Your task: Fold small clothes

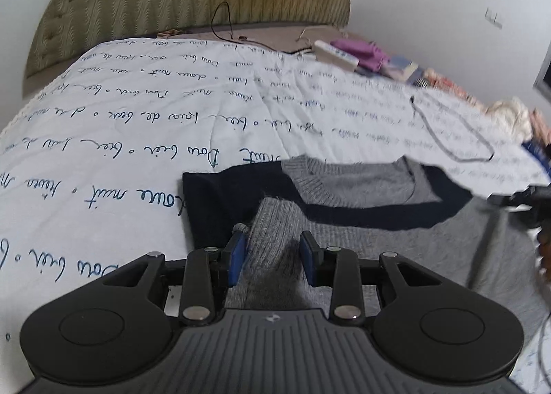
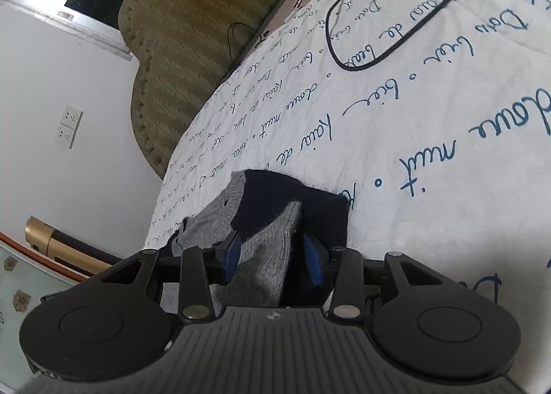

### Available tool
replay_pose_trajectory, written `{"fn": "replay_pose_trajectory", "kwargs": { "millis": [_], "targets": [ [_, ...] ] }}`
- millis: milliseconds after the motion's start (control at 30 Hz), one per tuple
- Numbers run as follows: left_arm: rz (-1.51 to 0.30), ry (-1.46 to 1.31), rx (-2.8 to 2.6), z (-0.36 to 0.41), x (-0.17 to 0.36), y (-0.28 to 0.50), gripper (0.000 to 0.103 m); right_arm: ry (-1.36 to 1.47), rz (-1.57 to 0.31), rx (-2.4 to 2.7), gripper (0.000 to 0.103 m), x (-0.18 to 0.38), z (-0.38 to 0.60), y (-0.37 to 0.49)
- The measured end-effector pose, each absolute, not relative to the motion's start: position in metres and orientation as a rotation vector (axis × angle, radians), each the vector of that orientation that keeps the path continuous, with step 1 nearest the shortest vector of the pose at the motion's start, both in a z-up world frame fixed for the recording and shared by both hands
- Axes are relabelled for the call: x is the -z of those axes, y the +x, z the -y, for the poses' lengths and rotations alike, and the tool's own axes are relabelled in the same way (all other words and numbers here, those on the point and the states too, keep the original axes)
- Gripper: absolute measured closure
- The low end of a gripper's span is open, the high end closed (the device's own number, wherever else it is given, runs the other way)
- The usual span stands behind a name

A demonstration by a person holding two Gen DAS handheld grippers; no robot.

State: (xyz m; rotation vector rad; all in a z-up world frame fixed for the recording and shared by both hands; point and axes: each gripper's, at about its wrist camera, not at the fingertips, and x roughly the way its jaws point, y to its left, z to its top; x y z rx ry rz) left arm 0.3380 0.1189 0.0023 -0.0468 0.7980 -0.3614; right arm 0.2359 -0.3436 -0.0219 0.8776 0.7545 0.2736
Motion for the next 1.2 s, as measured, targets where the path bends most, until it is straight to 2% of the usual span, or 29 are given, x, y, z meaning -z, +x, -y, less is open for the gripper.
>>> {"fn": "replay_pose_trajectory", "kwargs": {
  "millis": [100, 167, 300, 367, 400, 433, 667, 933, 1067, 1200],
  "targets": [
    [-0.792, 0.005, 0.347, -0.112, -0.001, 0.34, 0.073, 0.836, -0.756, -0.271, 0.057, 0.02, 0.34, 0.239],
    [-0.803, 0.033, 0.333, -0.11, 0.002, 0.344, 0.08, 0.799, -0.751, -0.268, 0.065, 0.016, 0.337, 0.24],
    [-0.823, 0.047, 0.319, -0.108, 0.005, 0.35, 0.08, 0.74, -0.768, -0.27, 0.067, 0.015, 0.33, 0.243],
    [-0.81, 0.075, 0.316, -0.103, 0.004, 0.349, 0.089, 0.734, -0.772, -0.272, 0.068, 0.016, 0.329, 0.245],
    [-0.798, 0.096, 0.307, -0.101, 0.002, 0.348, 0.092, 0.722, -0.771, -0.27, 0.077, 0.015, 0.327, 0.245],
    [-0.781, 0.113, 0.29, -0.099, -0.001, 0.347, 0.095, 0.711, -0.775, -0.267, 0.093, 0.014, 0.326, 0.246],
    [-0.642, 0.043, 0.291, -0.113, -0.042, 0.327, 0.096, 0.759, -0.618, -0.298, 0.093, -0.018, 0.335, 0.232],
    [-0.618, -0.085, 0.209, -0.132, -0.047, 0.348, 0.096, 0.816, -0.58, -0.26, 0.093, -0.011, 0.342, 0.24],
    [-0.627, -0.061, 0.144, -0.133, -0.029, 0.373, 0.096, 0.833, -0.584, -0.214, 0.093, -0.002, 0.347, 0.254],
    [-0.747, -0.062, 0.034, -0.133, 0.013, 0.41, 0.096, 0.83, -0.67, -0.11, 0.093, 0.022, 0.349, 0.284]
  ]
}}
